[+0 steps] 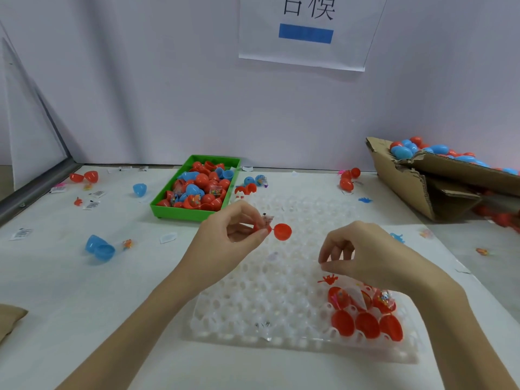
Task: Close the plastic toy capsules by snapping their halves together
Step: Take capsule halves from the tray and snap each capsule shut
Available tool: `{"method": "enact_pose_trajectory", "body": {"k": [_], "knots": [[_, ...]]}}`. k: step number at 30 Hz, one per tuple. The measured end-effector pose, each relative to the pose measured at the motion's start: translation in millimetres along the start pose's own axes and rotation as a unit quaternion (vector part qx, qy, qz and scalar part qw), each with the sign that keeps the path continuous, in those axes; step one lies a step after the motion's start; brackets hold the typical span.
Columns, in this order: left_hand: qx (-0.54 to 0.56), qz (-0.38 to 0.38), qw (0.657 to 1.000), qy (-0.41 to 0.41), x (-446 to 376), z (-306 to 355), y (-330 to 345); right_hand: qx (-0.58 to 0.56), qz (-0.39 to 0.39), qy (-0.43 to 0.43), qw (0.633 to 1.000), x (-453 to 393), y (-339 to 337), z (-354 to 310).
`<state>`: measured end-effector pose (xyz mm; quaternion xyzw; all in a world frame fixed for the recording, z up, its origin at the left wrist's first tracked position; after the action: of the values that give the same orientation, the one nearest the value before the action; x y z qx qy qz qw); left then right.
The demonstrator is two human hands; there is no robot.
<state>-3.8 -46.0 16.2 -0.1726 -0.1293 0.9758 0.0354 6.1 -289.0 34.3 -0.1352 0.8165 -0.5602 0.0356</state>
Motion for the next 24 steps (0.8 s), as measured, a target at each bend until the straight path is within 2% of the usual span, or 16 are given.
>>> {"method": "enact_pose_trajectory", "body": {"k": [7, 11, 18, 24], "knots": [[0.02, -0.002, 1.0, -0.003, 1, 1, 3, 0.05, -0.034, 0.028, 0.998, 1, 5, 7], [0.007, -0.014, 1.0, 0.004, 1, 1, 5, 0.058, -0.023, 0.029, 0.998, -1, 9, 6], [-0.009, -0.024, 1.0, -0.001, 1, -1, 6, 0.056, -0.03, 0.03, 0.997, 0, 10, 5], [-0.008, -0.047, 0.999, 0.015, 2, 0, 8, 0.007, -0.016, 0.006, 1.0, 5, -5, 6]]}}
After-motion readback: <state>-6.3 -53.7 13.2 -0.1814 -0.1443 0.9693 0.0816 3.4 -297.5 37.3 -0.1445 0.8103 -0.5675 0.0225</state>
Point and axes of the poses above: each hand's wrist, its own x-axis away from the middle knuckle, its own y-axis out of the palm, z = x × y, the point moved 4 cm from there along -x, towards the middle knuckle, and after that the axes turned 5 degrees about y, right-handed, at the moved point
